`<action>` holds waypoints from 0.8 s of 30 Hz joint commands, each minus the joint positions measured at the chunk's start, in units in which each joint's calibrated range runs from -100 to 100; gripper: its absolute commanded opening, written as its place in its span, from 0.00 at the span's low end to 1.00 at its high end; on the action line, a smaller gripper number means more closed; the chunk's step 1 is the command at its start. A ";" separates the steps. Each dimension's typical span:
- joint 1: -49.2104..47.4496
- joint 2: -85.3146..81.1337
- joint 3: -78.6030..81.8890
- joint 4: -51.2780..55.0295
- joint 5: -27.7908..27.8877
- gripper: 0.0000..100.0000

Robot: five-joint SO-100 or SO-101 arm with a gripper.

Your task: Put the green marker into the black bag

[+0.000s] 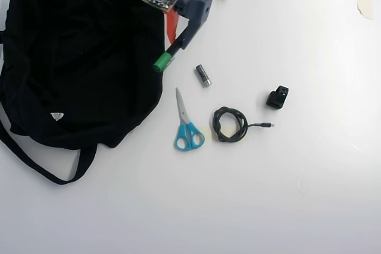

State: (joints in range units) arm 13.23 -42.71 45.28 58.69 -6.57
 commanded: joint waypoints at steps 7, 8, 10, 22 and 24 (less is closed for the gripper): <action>18.26 0.14 -3.05 -3.57 0.49 0.02; 20.51 1.55 -4.13 -3.83 0.49 0.02; 22.60 8.69 -10.24 -3.91 2.27 0.02; 38.91 49.85 -37.83 -3.23 7.83 0.02; 38.91 49.77 -37.83 -3.05 7.83 0.06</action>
State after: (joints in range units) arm 52.17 7.68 9.91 55.78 1.44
